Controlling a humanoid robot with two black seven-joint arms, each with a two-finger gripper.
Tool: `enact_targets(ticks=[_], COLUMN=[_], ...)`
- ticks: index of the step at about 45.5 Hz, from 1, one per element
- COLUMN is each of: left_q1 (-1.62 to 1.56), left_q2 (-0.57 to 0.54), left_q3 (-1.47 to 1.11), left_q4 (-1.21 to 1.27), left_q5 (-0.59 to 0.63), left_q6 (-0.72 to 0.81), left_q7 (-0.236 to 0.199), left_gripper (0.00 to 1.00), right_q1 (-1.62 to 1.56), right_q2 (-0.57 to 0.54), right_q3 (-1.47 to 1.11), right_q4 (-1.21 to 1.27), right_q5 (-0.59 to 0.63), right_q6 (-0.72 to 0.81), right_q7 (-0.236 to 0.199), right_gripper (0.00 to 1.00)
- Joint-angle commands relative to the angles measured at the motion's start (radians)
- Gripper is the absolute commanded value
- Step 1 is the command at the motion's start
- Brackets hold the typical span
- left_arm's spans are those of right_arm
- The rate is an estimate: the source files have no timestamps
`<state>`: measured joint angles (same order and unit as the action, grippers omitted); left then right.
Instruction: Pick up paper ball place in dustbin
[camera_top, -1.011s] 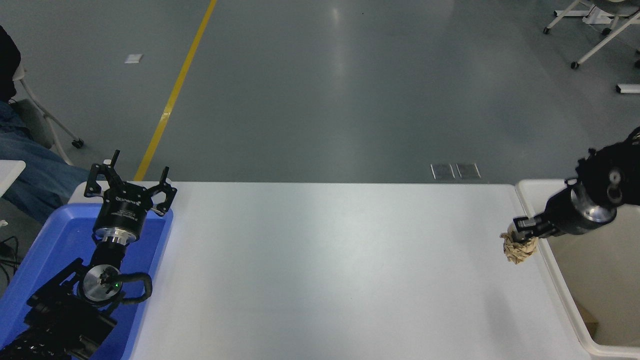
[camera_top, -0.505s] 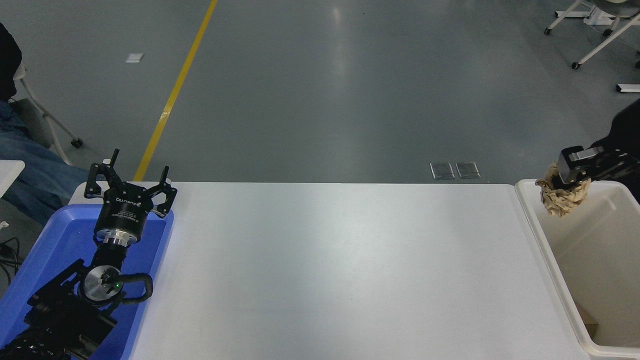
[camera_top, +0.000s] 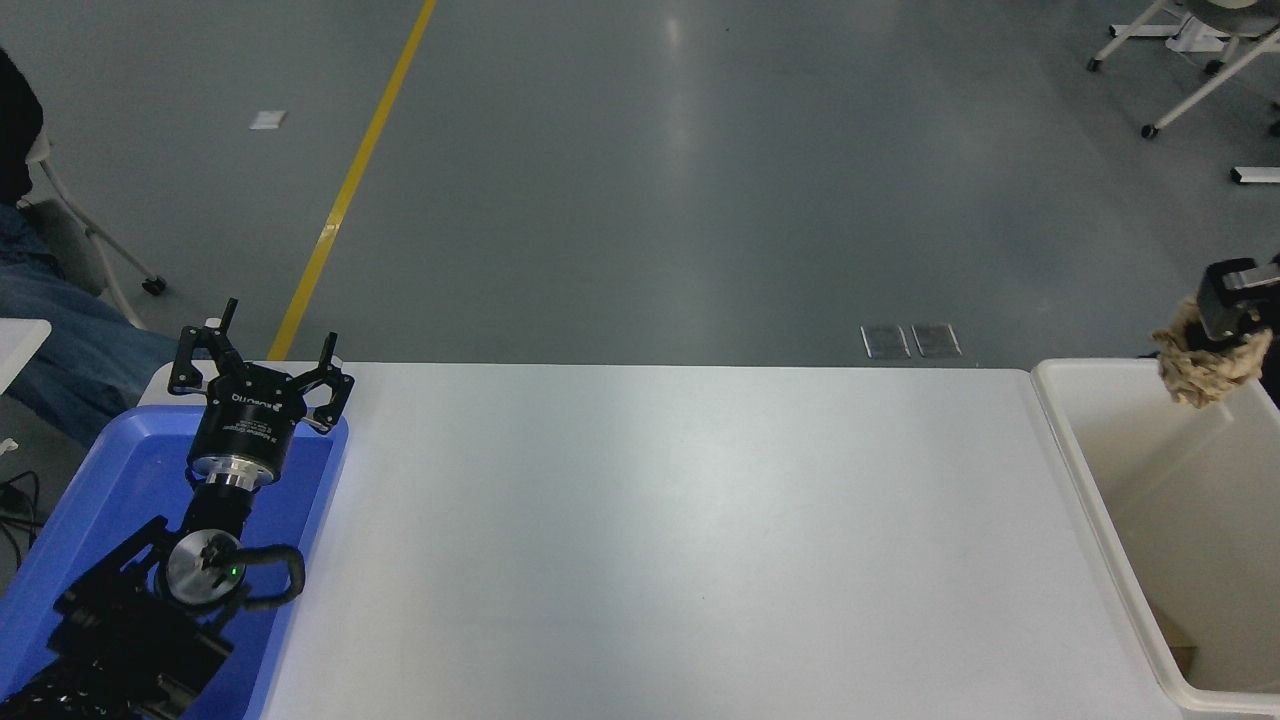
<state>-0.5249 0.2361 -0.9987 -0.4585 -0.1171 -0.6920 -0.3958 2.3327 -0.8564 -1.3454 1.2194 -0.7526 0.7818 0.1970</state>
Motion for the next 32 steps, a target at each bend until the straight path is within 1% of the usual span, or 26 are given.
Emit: enact_targets(ticks=[1,7,12,18,22,26,29,32], left_q1=[0.0,0.0,-0.001,0.0,-0.001,0.0,0.0,0.0], left_q2=[0.0,0.0,0.0,0.0,0.0,0.0,0.0,0.0], left_q3=[0.0,0.0,0.0,0.0,0.0,0.0,-0.003,-0.003], left_q4=[0.0,0.0,0.0,0.0,0.001,0.001,0.001,0.001], left_q5=[-0.001,-0.001,-0.001,-0.001,-0.001,-0.001,-0.001,-0.001], left_q6=[0.0,0.0,0.0,0.0,0.0,0.0,0.002,0.003], left_q7=[0.0,0.0,0.0,0.0,0.0,0.0,-0.001,-0.001], left_gripper=[1.0,1.0,1.0,1.0,1.0,1.0,1.0,1.0], right_q1=[-0.352,-0.717,-1.014,-1.34,-1.493,-1.564,-1.605,-1.647], right_q2=[-0.157,-0.156,-0.121,-0.012,0.115,0.212,0.255,0.293], right_q3=[0.144,0.343,0.587,0.912,1.052,1.103,1.109,1.1], right_q4=[-0.296,-0.455,-0.543,-0.721,-0.885,-1.0,-1.031,-1.038], right_q5=[-0.024,-0.013,-0.005,-0.004,-0.004,-0.002,0.028,0.071], right_q6=[-0.088,-0.26,-0.34,-0.398,-0.418,-0.447,-0.481,-0.507], right_q7=[0.012,0.012,0.004,-0.004,-0.004,-0.004,-0.007,-0.031], right_gripper=[0.0,0.0,0.0,0.0,0.0,0.0,0.0,0.0])
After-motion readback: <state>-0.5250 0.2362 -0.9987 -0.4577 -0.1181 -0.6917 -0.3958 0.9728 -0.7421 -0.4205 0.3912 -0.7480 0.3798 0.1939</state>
